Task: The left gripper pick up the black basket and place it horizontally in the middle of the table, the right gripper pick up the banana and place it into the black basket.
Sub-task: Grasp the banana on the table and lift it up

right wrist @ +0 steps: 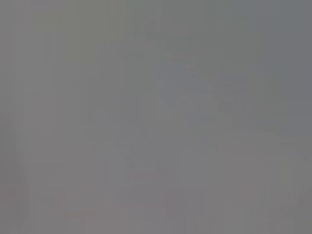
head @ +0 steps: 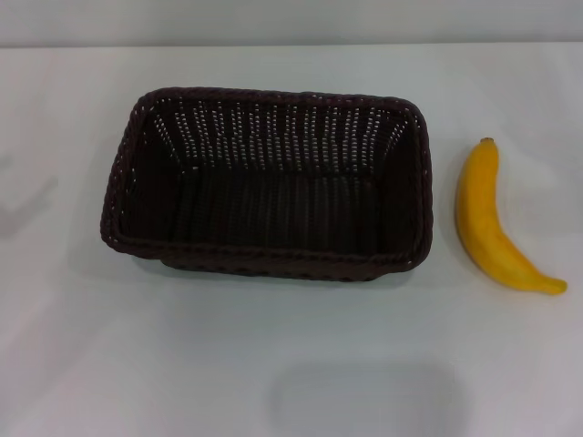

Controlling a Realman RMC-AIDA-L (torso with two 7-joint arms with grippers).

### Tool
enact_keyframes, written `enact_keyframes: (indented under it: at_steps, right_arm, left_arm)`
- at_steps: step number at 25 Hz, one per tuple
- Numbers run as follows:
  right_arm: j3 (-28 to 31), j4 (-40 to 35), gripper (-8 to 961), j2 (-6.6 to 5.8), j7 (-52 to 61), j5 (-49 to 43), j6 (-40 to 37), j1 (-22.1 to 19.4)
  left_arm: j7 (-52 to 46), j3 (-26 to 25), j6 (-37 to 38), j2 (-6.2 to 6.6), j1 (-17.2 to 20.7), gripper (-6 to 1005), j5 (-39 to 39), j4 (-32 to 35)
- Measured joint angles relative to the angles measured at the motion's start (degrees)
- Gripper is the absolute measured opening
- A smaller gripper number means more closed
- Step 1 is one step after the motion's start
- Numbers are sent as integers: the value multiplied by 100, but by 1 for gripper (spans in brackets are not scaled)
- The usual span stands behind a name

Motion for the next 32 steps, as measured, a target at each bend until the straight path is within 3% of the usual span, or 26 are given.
enact_keyframes:
  at_steps: [3, 6, 8, 10, 13, 17, 21, 24, 27, 29, 32]
  right_arm:
    - [51, -939, 831, -257, 1870, -1735, 54, 35]
    - [63, -1840, 830, -592, 3582, -3171, 684, 159]
    - [65, -2391, 829, -748, 4479, -4019, 1095, 286]
    - [70, -2949, 829, -833, 5370, -5029, 1579, 494]
    - [74, -3414, 828, -849, 6047, -6187, 2468, 883]
    - [69, -3369, 826, -705, 6455, -7306, 3831, 1606]
    - [50, -3175, 825, -327, 6705, -8321, 4521, 2205]
    - [29, -3150, 824, 3, 6954, -8937, 4698, 2486]
    - [-21, -3149, 823, 246, 7096, -9136, 4840, 2667]
    - [-177, -3101, 822, 333, 7253, -9165, 4907, 2741]
    - [-569, -2988, 821, 359, 7549, -9074, 4887, 2769]
  left_arm:
    - [387, -51, -22, -7, 87, 895, -10, -196]
    - [648, -58, -4, -3, 119, 896, -11, -456]
    - [737, -61, 0, 21, 126, 896, -11, -574]
    - [782, -67, 32, 37, 130, 896, -5, -647]
    - [807, -73, 111, 45, 130, 896, 10, -730]
    - [828, -119, 211, -1, 104, 895, 8, -805]
    - [872, -141, 270, -53, 80, 895, -14, -853]
    - [933, -144, 347, -120, 57, 895, -20, -882]
    - [1022, -146, 358, -143, 45, 895, -20, -965]
    - [1069, -147, 359, -144, 31, 895, -20, -1033]
    - [1140, -149, 359, -129, 19, 896, -20, -1116]
